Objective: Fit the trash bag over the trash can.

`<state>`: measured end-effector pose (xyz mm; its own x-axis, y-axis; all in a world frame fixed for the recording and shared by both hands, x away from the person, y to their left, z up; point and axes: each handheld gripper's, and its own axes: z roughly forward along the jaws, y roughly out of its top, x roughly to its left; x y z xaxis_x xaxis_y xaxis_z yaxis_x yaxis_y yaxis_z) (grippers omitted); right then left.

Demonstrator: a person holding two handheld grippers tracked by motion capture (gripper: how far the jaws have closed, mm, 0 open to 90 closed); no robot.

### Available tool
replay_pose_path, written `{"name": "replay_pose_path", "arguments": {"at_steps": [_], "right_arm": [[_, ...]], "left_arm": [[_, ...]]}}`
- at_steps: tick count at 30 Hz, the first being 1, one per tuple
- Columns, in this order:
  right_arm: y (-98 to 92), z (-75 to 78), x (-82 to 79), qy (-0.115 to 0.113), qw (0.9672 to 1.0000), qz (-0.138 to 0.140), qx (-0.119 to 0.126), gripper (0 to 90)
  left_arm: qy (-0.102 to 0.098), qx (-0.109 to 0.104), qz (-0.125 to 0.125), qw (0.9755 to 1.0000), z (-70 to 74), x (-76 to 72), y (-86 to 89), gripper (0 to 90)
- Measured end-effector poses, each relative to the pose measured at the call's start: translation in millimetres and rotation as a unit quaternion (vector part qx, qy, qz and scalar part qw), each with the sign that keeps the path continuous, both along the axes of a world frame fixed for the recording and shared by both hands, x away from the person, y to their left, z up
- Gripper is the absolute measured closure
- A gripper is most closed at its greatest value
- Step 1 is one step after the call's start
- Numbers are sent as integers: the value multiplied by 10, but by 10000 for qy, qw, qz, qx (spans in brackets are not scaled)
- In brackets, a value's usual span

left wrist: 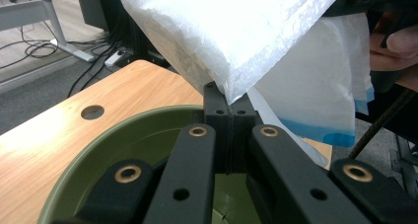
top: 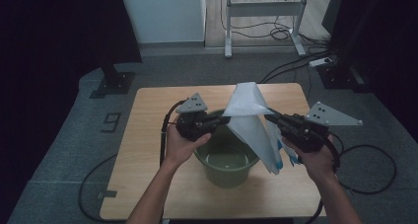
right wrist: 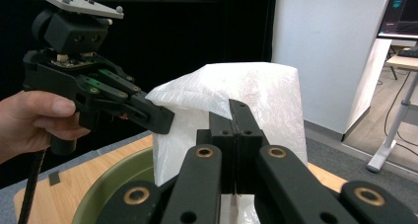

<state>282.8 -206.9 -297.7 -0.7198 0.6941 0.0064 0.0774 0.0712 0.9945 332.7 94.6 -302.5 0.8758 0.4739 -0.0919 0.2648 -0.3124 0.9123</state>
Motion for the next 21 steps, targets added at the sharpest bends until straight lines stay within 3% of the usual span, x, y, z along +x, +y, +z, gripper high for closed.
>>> {"name": "replay_pose_path", "arguments": {"at_steps": [21], "right_arm": [[240,19,58,25,9997,196,-146,891]], "left_arm": [[-256,98,339,9990,124,-47,288,900]]}}
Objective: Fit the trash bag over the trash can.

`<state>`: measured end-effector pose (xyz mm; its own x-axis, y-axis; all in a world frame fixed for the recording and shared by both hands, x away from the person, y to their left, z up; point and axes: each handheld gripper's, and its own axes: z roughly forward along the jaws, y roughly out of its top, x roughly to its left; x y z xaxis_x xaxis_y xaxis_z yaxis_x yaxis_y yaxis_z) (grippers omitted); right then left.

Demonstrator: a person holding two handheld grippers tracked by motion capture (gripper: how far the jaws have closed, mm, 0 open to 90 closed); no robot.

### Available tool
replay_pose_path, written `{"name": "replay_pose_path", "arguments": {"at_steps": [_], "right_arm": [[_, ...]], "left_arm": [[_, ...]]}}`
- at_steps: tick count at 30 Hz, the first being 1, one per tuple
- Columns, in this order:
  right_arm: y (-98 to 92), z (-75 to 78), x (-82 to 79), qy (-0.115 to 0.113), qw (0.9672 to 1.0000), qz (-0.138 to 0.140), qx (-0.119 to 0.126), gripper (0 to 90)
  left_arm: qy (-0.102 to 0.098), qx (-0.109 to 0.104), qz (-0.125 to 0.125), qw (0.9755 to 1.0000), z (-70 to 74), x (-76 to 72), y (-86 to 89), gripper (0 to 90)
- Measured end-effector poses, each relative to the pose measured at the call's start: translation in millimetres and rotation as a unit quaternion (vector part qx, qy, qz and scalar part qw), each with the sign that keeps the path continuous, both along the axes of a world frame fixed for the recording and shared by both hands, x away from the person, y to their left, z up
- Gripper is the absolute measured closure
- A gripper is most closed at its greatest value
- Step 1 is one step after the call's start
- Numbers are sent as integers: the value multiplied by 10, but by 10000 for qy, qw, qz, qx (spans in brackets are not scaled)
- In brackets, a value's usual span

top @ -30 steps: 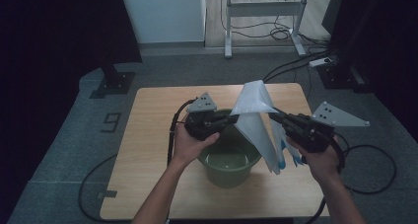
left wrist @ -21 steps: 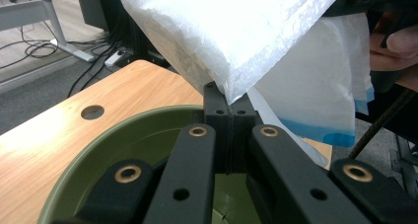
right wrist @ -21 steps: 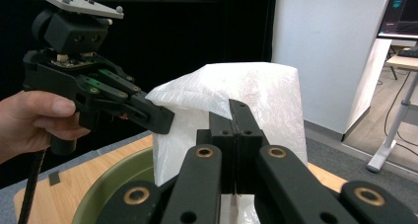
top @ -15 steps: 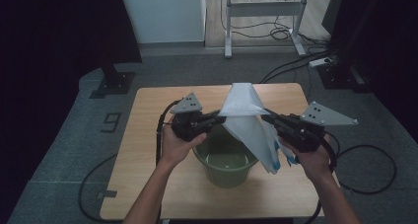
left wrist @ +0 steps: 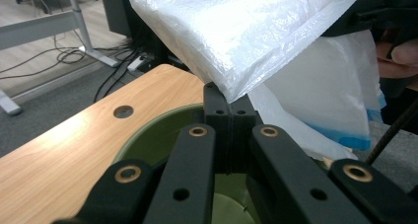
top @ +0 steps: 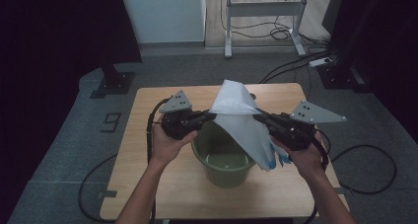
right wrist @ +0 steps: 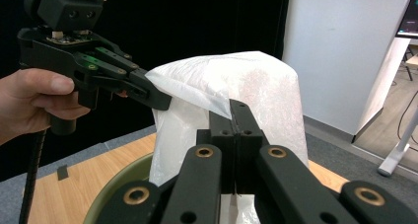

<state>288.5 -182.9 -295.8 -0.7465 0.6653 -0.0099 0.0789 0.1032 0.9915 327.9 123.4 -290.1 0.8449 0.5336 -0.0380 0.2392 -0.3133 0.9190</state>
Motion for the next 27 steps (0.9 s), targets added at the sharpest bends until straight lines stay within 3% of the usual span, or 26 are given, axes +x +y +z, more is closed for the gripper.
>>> {"name": "replay_pose_path", "arguments": {"at_steps": [13,27], "right_arm": [[189,60,43,-47,9998,173,-43,891],[342,95,109,-41,9995,296,-82,891]], "left_arm": [[-232,196,294,9991,197,-28,198,900],[-282,221,504,9981,202,-8,336,900]]}}
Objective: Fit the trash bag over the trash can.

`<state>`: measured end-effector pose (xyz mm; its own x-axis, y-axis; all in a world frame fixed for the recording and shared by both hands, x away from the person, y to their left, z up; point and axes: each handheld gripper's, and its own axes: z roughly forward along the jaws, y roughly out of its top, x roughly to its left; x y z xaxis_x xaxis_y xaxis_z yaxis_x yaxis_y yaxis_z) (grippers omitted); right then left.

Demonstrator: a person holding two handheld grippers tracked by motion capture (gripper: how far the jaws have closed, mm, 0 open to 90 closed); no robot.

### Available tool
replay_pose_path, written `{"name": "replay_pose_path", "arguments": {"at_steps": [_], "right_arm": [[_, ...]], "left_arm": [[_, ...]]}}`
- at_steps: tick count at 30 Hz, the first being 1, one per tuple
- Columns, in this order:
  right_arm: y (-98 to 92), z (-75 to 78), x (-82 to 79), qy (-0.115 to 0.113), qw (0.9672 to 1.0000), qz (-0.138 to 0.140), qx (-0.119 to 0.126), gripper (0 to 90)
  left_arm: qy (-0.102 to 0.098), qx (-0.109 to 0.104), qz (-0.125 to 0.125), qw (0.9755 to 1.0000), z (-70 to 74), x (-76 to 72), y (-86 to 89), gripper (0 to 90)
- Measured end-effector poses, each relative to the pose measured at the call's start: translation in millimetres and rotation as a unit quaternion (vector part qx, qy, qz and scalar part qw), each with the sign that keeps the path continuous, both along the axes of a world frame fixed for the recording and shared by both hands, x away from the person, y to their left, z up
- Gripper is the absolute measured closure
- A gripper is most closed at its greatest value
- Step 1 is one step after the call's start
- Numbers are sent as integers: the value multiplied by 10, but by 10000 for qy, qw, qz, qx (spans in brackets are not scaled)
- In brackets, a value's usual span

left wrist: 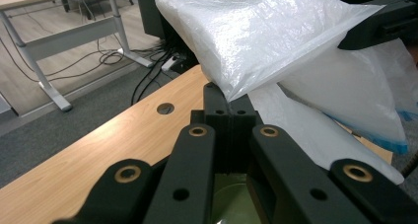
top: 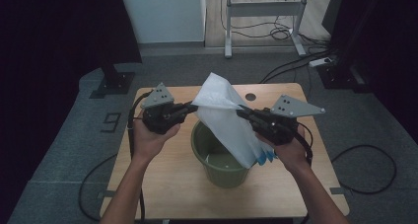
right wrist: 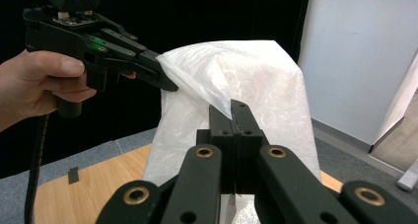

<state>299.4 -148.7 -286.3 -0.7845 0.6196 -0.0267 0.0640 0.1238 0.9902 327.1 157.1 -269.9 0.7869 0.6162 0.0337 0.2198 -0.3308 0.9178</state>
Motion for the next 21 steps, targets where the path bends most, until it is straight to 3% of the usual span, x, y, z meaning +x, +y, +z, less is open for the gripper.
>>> {"name": "replay_pose_path", "arguments": {"at_steps": [11,21], "right_arm": [[96,-21,92,42,10000,51,-24,891],[-38,-65,38,67,9999,-74,38,890]], "left_arm": [[42,-18,77,10000,-58,58,85,900],[250,42,-216,9994,-254,18,-12,875]]}}
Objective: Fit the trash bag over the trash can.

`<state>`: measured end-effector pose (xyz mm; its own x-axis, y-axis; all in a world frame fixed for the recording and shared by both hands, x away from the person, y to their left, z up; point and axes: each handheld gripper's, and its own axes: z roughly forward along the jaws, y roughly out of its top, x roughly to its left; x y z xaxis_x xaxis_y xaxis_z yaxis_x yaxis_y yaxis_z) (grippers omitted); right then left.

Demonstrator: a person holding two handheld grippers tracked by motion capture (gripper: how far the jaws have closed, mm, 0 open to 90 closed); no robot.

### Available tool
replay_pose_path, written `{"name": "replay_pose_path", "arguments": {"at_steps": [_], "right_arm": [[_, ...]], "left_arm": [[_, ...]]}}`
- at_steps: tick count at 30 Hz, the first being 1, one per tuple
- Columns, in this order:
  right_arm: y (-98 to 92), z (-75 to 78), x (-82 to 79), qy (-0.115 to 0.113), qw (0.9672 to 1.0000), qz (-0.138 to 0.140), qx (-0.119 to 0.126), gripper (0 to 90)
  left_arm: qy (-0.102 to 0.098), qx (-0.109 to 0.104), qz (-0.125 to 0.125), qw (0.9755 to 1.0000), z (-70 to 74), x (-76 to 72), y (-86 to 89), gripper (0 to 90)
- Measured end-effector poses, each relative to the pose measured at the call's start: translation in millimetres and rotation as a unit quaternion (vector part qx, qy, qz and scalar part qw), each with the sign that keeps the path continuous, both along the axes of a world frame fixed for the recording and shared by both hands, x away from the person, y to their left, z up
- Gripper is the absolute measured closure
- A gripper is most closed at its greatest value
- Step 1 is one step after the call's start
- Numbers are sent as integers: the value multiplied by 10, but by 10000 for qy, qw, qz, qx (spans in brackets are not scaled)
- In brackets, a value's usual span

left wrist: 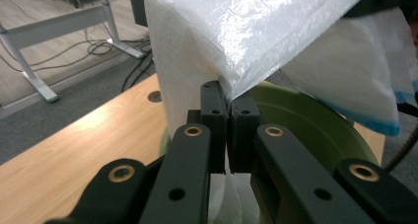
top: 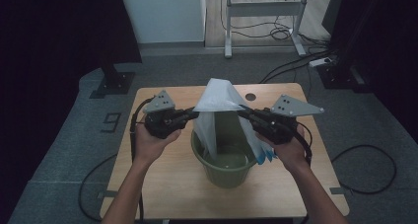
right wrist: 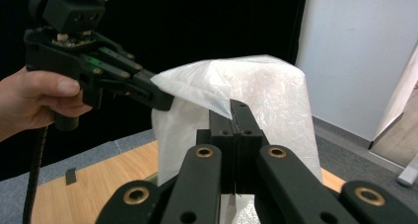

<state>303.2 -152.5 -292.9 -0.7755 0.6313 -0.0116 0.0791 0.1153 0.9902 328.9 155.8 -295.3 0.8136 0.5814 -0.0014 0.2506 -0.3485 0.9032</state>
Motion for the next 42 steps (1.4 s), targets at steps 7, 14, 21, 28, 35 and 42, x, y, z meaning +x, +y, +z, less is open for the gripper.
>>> {"name": "replay_pose_path", "arguments": {"at_steps": [7,14,21,28,35,42], "right_arm": [[-126,-70,-36,58,10000,-69,35,890],[-186,-115,-61,101,9999,-79,-23,890],[-245,-234,-63,259,9996,-93,-45,890],[-208,-345,-63,373,9992,-3,-120,890],[-156,-360,-55,390,9991,71,-144,890],[-120,-336,-54,391,9991,114,-133,890]], "left_arm": [[183,121,-244,9995,-194,-50,-120,853],[76,183,-312,9993,-279,-111,-153,678],[-13,73,-463,9989,-265,-180,-152,502],[-33,59,-628,9980,-266,-183,-286,490],[-60,-2,-661,9978,-277,-175,-383,488],[-86,23,-608,9981,-282,-161,-428,555]]}}
